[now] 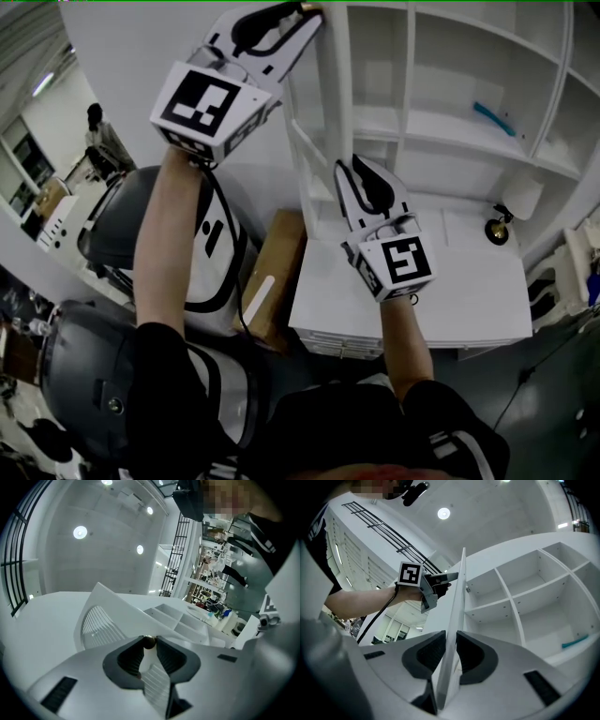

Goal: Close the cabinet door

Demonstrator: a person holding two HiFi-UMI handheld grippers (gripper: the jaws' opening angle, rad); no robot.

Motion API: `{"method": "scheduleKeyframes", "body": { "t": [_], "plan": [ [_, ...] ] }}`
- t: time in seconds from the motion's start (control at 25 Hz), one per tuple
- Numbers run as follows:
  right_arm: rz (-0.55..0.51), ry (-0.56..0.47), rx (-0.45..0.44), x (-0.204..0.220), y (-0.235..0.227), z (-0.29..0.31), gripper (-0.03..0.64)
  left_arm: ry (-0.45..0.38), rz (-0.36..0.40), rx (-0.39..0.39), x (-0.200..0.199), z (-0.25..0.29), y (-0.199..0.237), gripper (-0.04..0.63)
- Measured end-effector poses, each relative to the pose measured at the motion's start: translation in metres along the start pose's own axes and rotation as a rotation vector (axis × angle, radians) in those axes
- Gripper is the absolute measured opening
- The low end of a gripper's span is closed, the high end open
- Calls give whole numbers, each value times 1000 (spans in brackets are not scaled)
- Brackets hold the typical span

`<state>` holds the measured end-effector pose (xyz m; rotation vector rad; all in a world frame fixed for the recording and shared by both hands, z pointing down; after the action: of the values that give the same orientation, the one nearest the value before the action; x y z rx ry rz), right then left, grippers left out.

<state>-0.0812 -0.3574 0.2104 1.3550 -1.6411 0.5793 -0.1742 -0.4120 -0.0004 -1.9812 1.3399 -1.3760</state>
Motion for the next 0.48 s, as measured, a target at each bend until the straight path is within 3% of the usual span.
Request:
{"method": "scheduleKeyframes", "body": {
  "t": [0.16,0.48],
  "plan": [
    [19,-5,25,-1,-8,-2,83,6,2,3,0,6,-2,94],
    [73,0,68,16,-84,-10,83,41,30,73,18,79,-36,89]
  ]
}}
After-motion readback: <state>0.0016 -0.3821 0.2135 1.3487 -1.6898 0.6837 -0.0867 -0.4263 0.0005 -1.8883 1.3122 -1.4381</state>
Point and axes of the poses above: the fingertips, and each gripper's own axes: z forward along the fingers, y to its left, x out of its underside, the point moved 6 cm from there along -z, backward along the fingers, and after that the axes turned 5 degrees about -y, right-handed, at the moved point
